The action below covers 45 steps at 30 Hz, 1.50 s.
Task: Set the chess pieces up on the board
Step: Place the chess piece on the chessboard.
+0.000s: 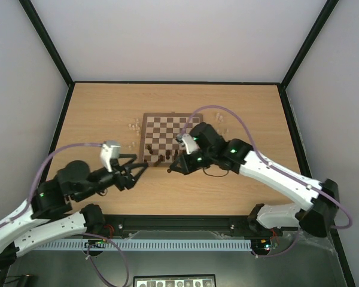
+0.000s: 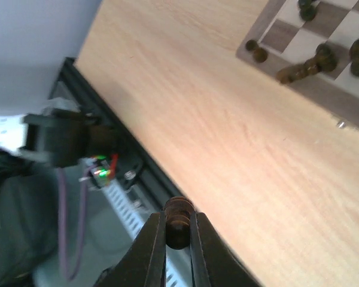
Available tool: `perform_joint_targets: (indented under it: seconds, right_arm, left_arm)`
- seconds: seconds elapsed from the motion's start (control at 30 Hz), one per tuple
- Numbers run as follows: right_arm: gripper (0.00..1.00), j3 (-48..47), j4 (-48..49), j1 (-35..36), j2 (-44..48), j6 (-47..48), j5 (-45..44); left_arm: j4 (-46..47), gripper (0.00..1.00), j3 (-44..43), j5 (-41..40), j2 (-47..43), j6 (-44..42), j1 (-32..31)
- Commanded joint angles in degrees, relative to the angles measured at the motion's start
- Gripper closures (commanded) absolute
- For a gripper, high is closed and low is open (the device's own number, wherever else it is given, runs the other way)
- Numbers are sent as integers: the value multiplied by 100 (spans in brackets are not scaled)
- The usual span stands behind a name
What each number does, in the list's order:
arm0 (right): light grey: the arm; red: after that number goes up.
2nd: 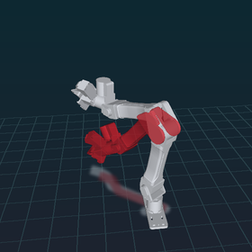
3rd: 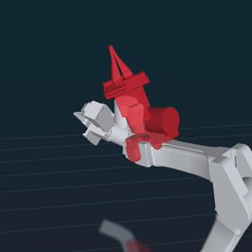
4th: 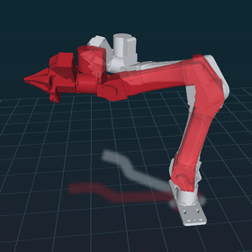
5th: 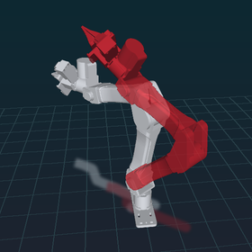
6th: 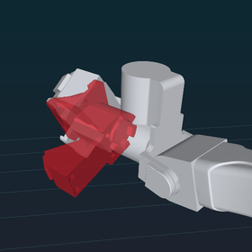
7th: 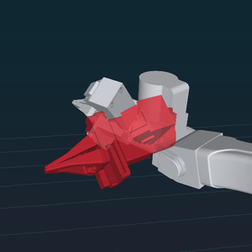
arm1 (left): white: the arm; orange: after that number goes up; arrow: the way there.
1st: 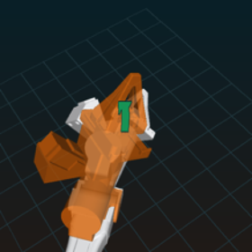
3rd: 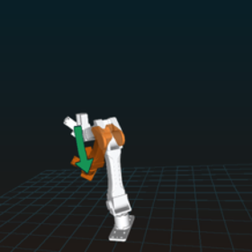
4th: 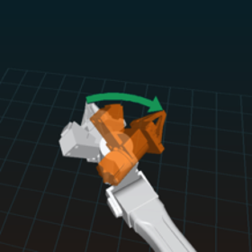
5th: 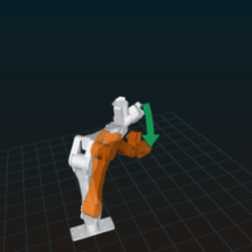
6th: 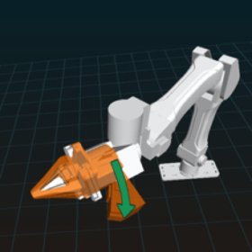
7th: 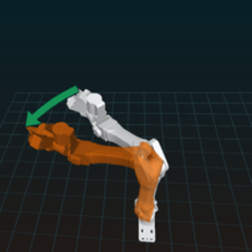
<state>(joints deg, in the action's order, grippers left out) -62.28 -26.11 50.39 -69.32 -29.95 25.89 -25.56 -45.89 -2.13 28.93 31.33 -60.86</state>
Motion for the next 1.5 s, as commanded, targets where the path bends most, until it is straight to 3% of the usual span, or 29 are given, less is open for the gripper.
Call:
perform_joint_targets:
  seconds: [0.0, 0.1, 0.13, 0.17, 0.57, 0.83, 1.47]
  right_arm:
    - [99, -618, -380, 581, -872, 336, -2186]
    - [99, -1198, -540, 897, -1590, 392, -3369]
    - [99, -1407, -601, 976, -1829, 421, -3703]
    - [99, -1640, -683, 1028, -2124, 461, -3963]
    - [98, -4160, -1675, 1073, -4578, 689, -5123]
    - [98, -4555, -1887, 694, -4976, 716, -4468]
    - [98, -4067, -1451, 454, -5357, 762, -4072]
  left_arm:
    - [-805, 25, -319, -1820, -366, 860, -33]
    - [-992, 17, -272, -2250, -528, 1135, -39]
    - [-1054, 5, -272, -2342, -546, 1193, -40]
    - [-1111, 1, -282, -2418, -581, 1240, -38]
    - [-1284, 1, -317, -2935, -803, 1245, -35]
    - [-1396, 1, -263, -3091, -1014, 1177, -34]
    - [-1379, 1, -210, -3029, -908, 1105, -40]
